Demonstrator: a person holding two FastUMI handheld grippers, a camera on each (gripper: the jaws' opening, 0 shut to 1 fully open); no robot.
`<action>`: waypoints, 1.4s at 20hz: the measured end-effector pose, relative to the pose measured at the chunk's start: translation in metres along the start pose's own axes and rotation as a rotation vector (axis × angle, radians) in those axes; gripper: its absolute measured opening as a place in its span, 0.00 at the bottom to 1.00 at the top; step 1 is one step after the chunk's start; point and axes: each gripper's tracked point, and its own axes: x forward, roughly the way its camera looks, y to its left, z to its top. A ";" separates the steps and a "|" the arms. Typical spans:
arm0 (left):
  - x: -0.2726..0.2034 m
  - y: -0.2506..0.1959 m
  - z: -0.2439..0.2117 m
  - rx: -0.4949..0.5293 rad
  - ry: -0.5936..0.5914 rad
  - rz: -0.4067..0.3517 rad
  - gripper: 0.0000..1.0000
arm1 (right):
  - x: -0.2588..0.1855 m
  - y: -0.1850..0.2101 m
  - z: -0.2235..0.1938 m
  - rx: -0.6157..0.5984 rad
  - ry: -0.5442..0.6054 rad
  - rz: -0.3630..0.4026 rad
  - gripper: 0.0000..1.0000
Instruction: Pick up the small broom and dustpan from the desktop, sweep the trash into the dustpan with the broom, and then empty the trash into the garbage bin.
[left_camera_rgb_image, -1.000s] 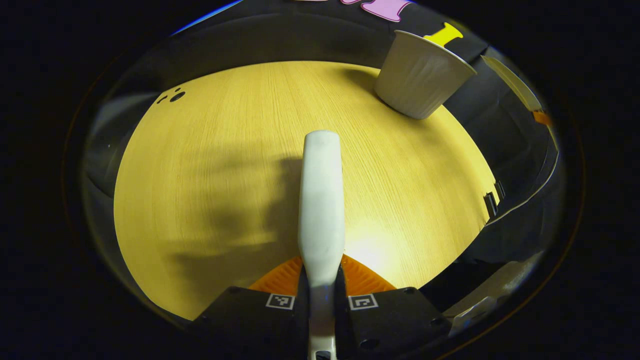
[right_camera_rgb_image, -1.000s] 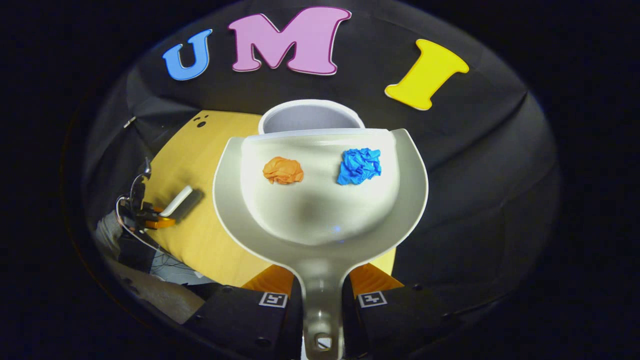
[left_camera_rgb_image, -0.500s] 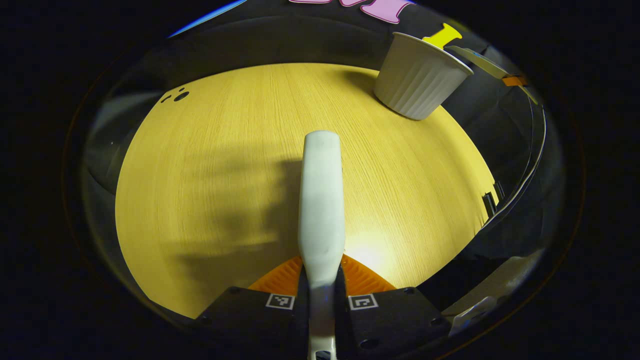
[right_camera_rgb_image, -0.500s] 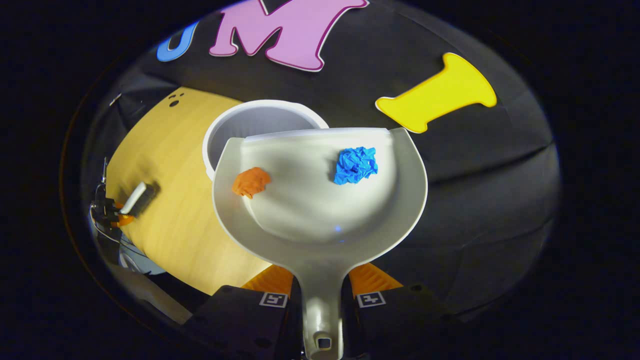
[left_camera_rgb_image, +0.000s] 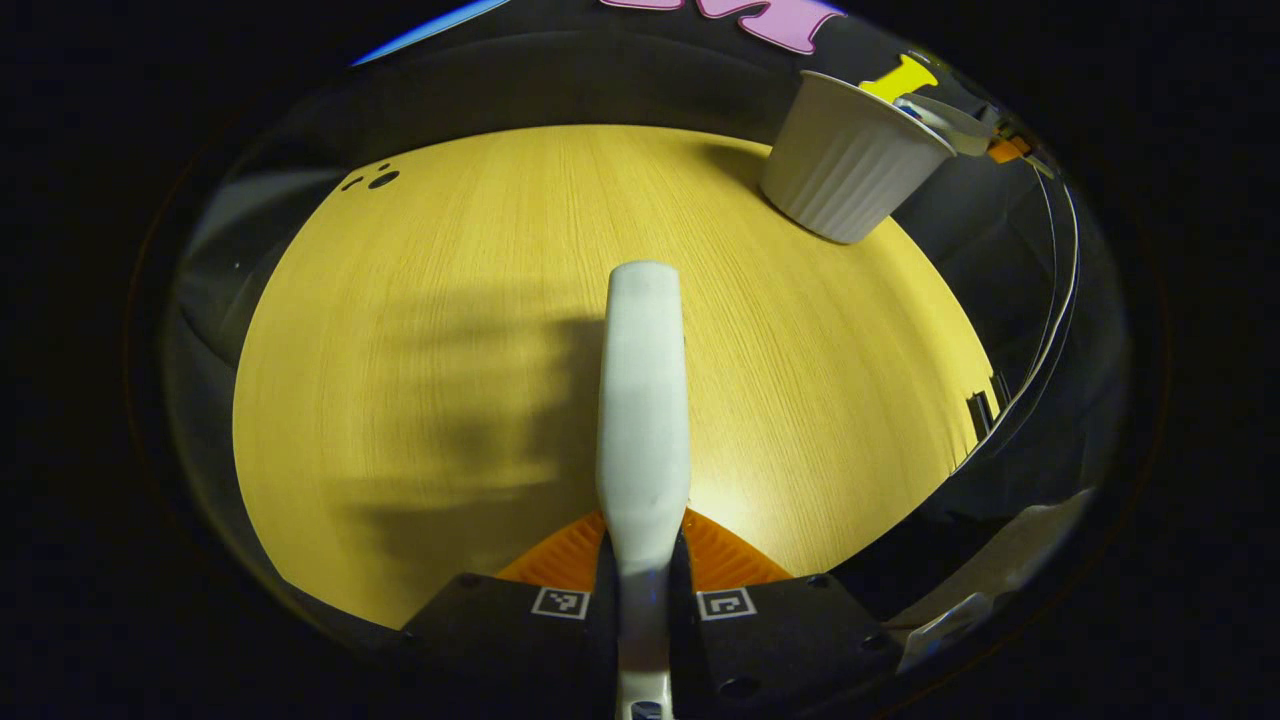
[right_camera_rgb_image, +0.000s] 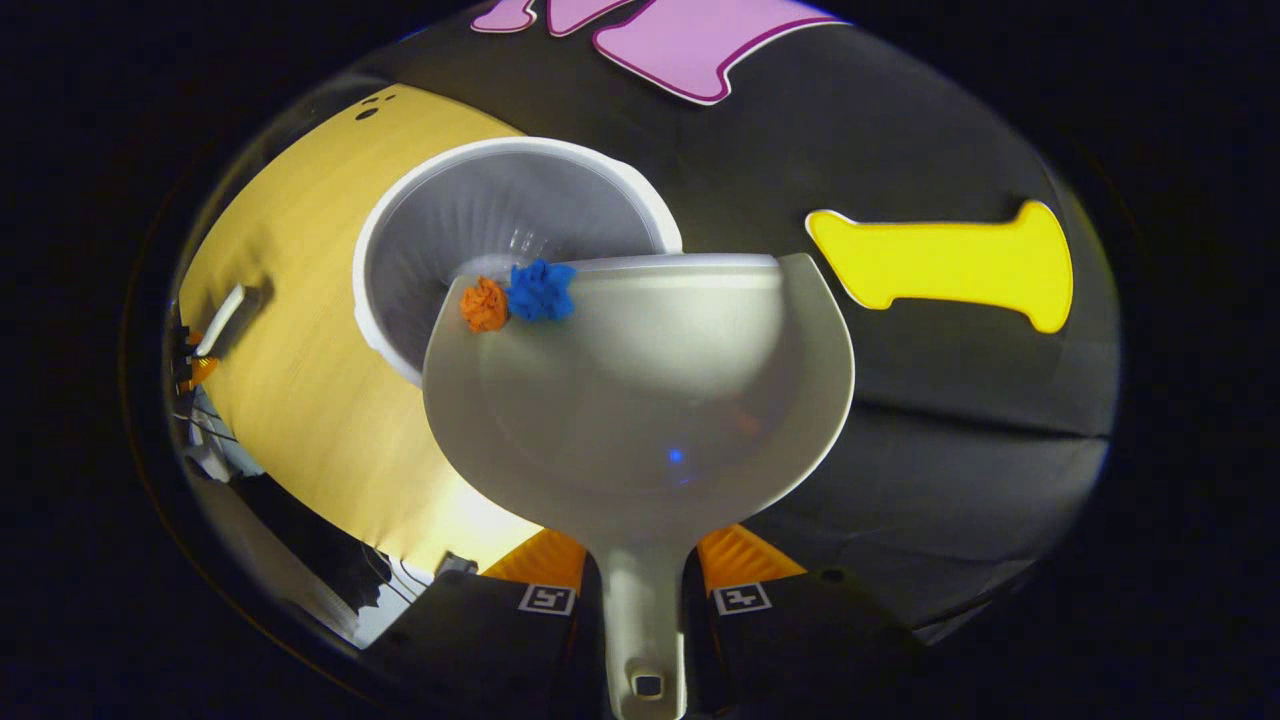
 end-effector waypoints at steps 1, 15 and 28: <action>0.001 0.001 -0.001 -0.008 -0.003 0.001 0.25 | 0.001 -0.001 0.005 -0.006 0.012 0.000 0.32; 0.001 0.001 -0.001 -0.029 0.001 0.017 0.23 | 0.006 -0.004 0.025 -0.142 0.067 -0.006 0.35; 0.005 0.008 0.010 0.007 -0.001 0.050 0.25 | -0.079 0.032 -0.017 0.121 -0.310 0.187 0.35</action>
